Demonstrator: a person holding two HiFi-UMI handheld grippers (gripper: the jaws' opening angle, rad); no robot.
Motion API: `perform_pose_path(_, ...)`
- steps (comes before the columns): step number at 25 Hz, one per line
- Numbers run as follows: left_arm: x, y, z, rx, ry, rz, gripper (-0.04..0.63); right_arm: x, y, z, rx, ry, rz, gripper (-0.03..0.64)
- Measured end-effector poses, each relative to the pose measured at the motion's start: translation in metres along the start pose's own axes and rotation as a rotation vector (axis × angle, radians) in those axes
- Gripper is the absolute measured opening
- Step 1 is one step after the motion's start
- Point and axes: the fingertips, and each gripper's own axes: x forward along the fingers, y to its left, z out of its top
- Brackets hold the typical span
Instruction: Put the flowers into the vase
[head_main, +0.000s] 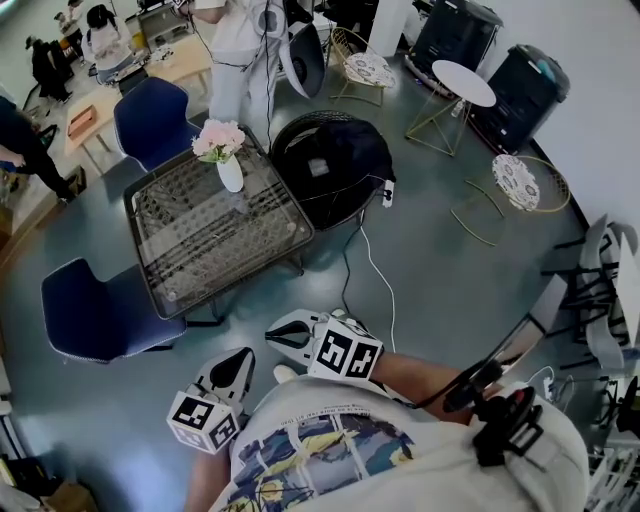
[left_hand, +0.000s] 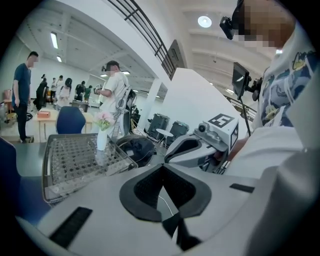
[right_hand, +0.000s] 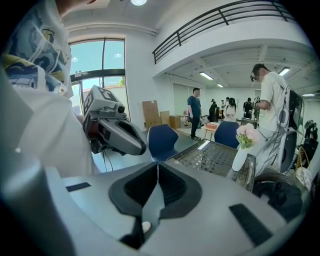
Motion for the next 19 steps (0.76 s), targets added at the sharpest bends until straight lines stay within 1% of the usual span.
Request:
perform_pose_path(9, -0.015, -0.002, -0.008, 0.016, -0.012, -0.002, 0.009, 0.004, 0.018, 0.005, -0.012, 0.011, -0.008, 0.015)
perform_pose_path(14, -0.024, -0.005, -0.018, 0.005, -0.019, 0.008, 0.009, 0.007, 0.029, 0.005, -0.027, 0.009, -0.002, 0.015)
perform_pose_path(19, -0.03, -0.001, -0.021, -0.001, -0.023, 0.015, 0.009, 0.011, 0.03, 0.003, -0.022, 0.024, -0.003, 0.014)
